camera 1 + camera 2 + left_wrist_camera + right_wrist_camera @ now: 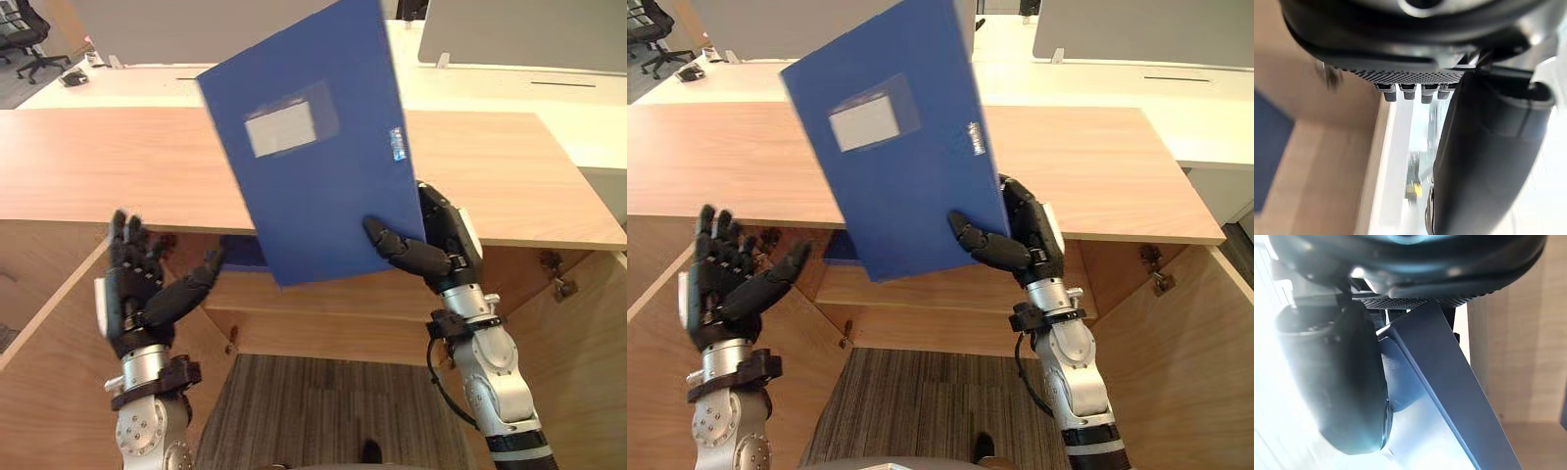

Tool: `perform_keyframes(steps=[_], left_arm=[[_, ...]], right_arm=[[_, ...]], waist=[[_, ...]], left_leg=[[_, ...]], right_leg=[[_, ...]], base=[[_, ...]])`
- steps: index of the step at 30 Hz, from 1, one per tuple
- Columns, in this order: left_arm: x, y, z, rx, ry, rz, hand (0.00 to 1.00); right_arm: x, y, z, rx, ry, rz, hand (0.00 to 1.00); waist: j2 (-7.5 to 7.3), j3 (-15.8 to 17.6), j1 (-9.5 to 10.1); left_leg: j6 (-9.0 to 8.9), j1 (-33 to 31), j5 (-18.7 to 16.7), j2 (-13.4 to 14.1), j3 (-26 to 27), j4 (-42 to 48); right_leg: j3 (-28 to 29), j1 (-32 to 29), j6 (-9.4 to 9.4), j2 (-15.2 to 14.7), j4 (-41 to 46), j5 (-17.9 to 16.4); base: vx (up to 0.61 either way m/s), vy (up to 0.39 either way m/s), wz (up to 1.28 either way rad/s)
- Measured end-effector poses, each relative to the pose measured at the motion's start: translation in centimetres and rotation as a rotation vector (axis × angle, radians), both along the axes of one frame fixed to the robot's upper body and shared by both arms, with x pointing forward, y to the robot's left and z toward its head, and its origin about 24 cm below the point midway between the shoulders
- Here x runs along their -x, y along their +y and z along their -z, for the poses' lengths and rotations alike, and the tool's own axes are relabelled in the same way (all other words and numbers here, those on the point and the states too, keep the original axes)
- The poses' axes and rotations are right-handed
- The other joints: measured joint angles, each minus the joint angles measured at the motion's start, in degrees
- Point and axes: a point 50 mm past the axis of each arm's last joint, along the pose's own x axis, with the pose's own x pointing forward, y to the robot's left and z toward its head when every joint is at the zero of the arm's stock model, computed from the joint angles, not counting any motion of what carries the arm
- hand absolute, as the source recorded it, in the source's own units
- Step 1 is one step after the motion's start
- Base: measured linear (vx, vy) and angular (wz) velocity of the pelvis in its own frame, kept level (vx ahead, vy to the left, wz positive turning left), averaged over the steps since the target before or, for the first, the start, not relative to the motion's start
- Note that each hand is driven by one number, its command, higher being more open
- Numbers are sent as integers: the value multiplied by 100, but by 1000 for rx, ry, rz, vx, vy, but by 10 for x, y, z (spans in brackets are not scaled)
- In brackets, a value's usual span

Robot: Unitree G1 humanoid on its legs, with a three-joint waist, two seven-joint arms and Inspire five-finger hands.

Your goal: Walk over to the cabinet, pick up the folder, carry it to the office cabinet, place the folder inside the office cabinet, then close the office cabinet door

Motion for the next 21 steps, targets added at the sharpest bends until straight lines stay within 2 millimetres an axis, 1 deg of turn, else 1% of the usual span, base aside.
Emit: perform_keyframes(steps=[1, 3, 4, 5, 7, 8, 9, 11, 12, 13, 14, 15, 16, 17, 18, 20, 21], left_arm=[[2, 1, 8, 14, 37, -6, 100], [11, 0, 46, 81, 204, -15, 100], [13, -1, 56, 99, 249, -14, 100], [18, -3, 72, 119, 323, -9, 100], [34, -10, 113, 137, 543, 44, 100], [38, -12, 122, 143, 596, 65, 100], [47, -17, 141, 129, 715, 118, 100], [64, -23, 167, 100, 900, 209, 100], [70, -24, 173, 100, 946, 227, 100], [82, -26, 185, 110, 1035, 243, 100], [86, -26, 189, 107, 1066, 250, 100], [94, -26, 195, 99, 1129, 266, 100], [96, -26, 197, 93, 1151, 273, 100], [93, -22, 197, 67, 1162, 282, 100], [88, -21, 196, 57, 1154, 284, 100], [59, -20, 192, 26, 1100, 300, 100], [46, -22, 189, 18, 1071, 309, 100]], right_arm=[[0, 0, -1, -2, -6, 3, 0], [2, 4, -8, -9, -38, -5, 0], [3, 6, -10, -10, -47, -12, 0], [4, 10, -13, -11, -57, -29, 0], [5, 25, -12, -6, -56, -99, 0], [6, 30, -10, -2, -50, -123, 0], [7, 40, -8, 18, -40, -169, 0], [12, 60, -1, 88, -25, -263, 0], [14, 66, 1, 112, -19, -294, 0], [19, 79, 8, 166, -2, -370, 0], [21, 85, 11, 188, 4, -398, 0], [24, 95, 18, 238, 17, -445, 0], [25, 100, 22, 266, 24, -465, 0], [23, 110, 30, 324, 39, -508, 0], [20, 114, 32, 348, 38, -523, 0], [7, 126, 33, 512, -8, -544, 0], [1, 128, 34, 572, -19, -544, 0]], waist=[[0, -1, 1], [-3, -6, -1], [-4, -7, -2], [-6, -12, -11], [-10, -103, -32], [-11, -114, -37], [-13, -115, -39], [-17, -116, -63], [-26, -119, -76], [-56, -129, -84], [-65, -125, -81], [-85, -104, -85], [-97, -86, -85], [-96, 169, -84], [-118, 286, -72], [-22, 785, -80], [14, 991, -80]], left_leg=[[0, 0, 1, -2, -1, -1], [-1, -1, 1, -2, -1, -2], [-1, -2, 1, -1, 0, -2], [-2, -5, 1, 1, 4, -2], [-3, -44, 0, 10, 30, -5], [-3, -49, 0, 12, 34, -5], [-5, -50, 1, 14, 46, -3], [-4, -54, 1, 17, 74, 0], [-4, -54, 1, 17, 83, 0], [-4, -119, 1, 19, 138, 13], [-4, -159, 1, 20, 163, 30], [-4, -263, 1, 18, 198, 83], [-3, -320, 0, 16, 219, 117], [-6, -438, -35, 24, 279, 274], [-3, -548, -87, 47, 308, 437], [15, -1419, -358, 185, 352, 1329], [41, -1681, -407, 214, 357, 1571]], right_leg=[[0, 0, 0, -2, 0, 0], [0, -2, 2, -3, -1, -1], [1, -5, 2, -2, -1, -1], [5, -12, 2, -2, -1, -1], [29, -70, 2, -2, -1, -1], [33, -79, 2, -2, -1, -1], [49, -91, 1, -1, -2, -1], [79, -112, 1, 11, -2, 0], [88, -130, 1, 13, -2, 1], [151, -219, 4, 13, -2, 33], [181, -268, 0, 11, -2, 51], [229, -368, -9, 7, -1, 96], [251, -422, -9, 3, -1, 121], [326, -515, -12, -9, 32, 169], [359, -610, -12, -7, 122, 169], [462, -1380, -23, 22, 665, 151], [487, -1616, -22, 40, 835, 150]], base=[[-51, -6, 1], [-46, -9, 0], [0, 0, 0], [0, 0, 0], [-21, -7, -6], [-14, -6, -6], [-15, -5, -6], [-25, -10, -7], [-31, -13, -13], [-27, -6, -16], [-42, -4, -22], [-46, -2, -17], [-101, -6, -22], [-81, -5, -21], [-216, -11, -27], [-325, -13, -24], [-230, -5, -14]])
